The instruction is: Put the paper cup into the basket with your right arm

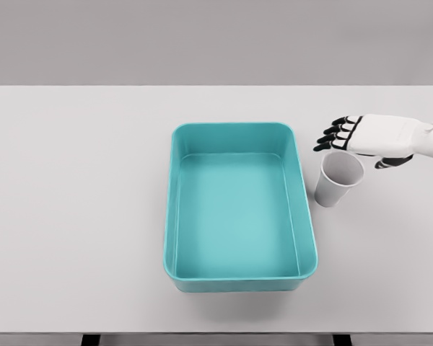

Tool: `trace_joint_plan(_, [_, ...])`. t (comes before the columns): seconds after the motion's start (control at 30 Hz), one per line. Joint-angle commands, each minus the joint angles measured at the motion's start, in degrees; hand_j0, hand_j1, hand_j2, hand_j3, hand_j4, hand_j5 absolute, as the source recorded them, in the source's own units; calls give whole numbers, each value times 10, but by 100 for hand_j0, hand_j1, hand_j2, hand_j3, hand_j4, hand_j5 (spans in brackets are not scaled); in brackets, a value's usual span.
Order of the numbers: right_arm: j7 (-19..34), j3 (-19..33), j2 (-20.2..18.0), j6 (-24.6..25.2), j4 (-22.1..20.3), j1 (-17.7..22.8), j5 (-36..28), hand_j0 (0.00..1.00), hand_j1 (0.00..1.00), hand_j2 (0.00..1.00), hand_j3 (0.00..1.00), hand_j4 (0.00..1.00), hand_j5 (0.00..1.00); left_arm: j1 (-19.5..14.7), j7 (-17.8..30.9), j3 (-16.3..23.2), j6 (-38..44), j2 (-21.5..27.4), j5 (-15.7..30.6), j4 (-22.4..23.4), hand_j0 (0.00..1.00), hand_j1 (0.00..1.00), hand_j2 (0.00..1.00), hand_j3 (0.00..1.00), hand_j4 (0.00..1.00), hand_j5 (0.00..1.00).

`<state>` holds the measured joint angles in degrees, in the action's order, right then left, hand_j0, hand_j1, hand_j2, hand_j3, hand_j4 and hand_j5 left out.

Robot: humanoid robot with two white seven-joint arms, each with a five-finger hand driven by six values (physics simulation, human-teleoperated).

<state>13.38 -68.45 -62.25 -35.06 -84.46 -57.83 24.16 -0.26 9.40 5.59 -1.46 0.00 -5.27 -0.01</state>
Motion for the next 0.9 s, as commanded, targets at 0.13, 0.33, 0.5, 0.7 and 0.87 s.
trace_joint_plan(0.13, [0,0,-16,1,-13,-1,-3,100,100,100,100,100,100,1,0,0,1,0,0,0,100,100,100,100,100,100])
trace_joint_plan(0.33, [-1,1,-18,1,-28,0,-3,100,100,100,100,100,100,0,0,1,1,0,0,0,100,100,100,100,100,100])
trace_joint_plan(0.5, [-1,2,-18,1,-40,-2,-3,100,100,100,100,100,100,1,0,0,0,0,0,0,100,100,100,100,100,100])
trace_joint_plan(0.7, [-1,2,-22,1,-59,-1,-3,100,100,100,100,100,100,0,1,0,0,0,0,0,100,100,100,100,100,100])
trace_joint_plan(0.87, [-2,2,-22,1,-61,5,-4,100,100,100,100,100,100,0,0,1,1,0,0,0,100,100,100,100,100,100])
